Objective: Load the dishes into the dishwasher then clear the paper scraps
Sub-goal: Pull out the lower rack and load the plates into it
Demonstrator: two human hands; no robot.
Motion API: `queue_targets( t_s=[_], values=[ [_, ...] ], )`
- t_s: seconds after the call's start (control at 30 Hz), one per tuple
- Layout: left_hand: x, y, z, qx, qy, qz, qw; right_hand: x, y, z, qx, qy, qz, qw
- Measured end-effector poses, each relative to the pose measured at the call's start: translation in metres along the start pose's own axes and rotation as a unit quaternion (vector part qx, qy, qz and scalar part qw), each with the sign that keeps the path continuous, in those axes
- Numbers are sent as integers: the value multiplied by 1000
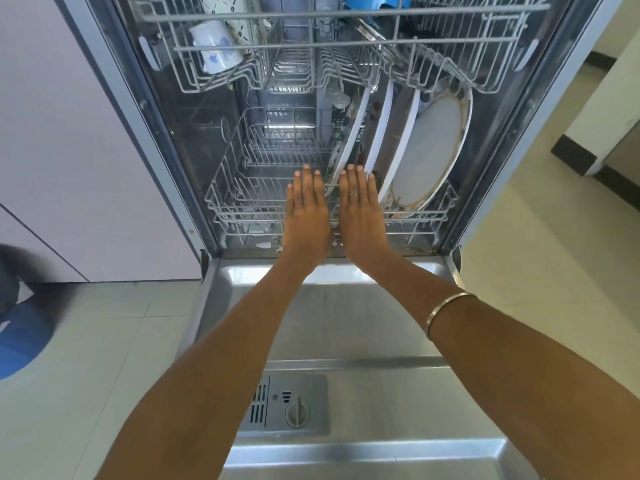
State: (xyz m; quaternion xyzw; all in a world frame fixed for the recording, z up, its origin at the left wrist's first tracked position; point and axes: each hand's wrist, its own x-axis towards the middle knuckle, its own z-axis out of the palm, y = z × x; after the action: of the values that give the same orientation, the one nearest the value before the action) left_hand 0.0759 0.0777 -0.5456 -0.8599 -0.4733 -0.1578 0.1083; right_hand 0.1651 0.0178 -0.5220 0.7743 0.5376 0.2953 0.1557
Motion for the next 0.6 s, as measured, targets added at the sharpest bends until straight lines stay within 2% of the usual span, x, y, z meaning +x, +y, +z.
queue_targets(
  t_s=[0.13, 0.4, 0.53, 0.6],
  values=[
    [5, -3, -10, 14, -44, 16, 999, 2, 3, 0, 3, -6, -4, 1000],
    [5, -3, -46, -20, -117, 15, 993, -4, 12, -22, 71, -78, -21, 994],
    [-2, -4, -51, -21, -138, 10, 990, -22, 19, -17, 153, -88, -36, 984],
    [-18, 1, -47, -9, -123, 2, 992, -34, 19, -11, 203, -78, -27, 976]
  ],
)
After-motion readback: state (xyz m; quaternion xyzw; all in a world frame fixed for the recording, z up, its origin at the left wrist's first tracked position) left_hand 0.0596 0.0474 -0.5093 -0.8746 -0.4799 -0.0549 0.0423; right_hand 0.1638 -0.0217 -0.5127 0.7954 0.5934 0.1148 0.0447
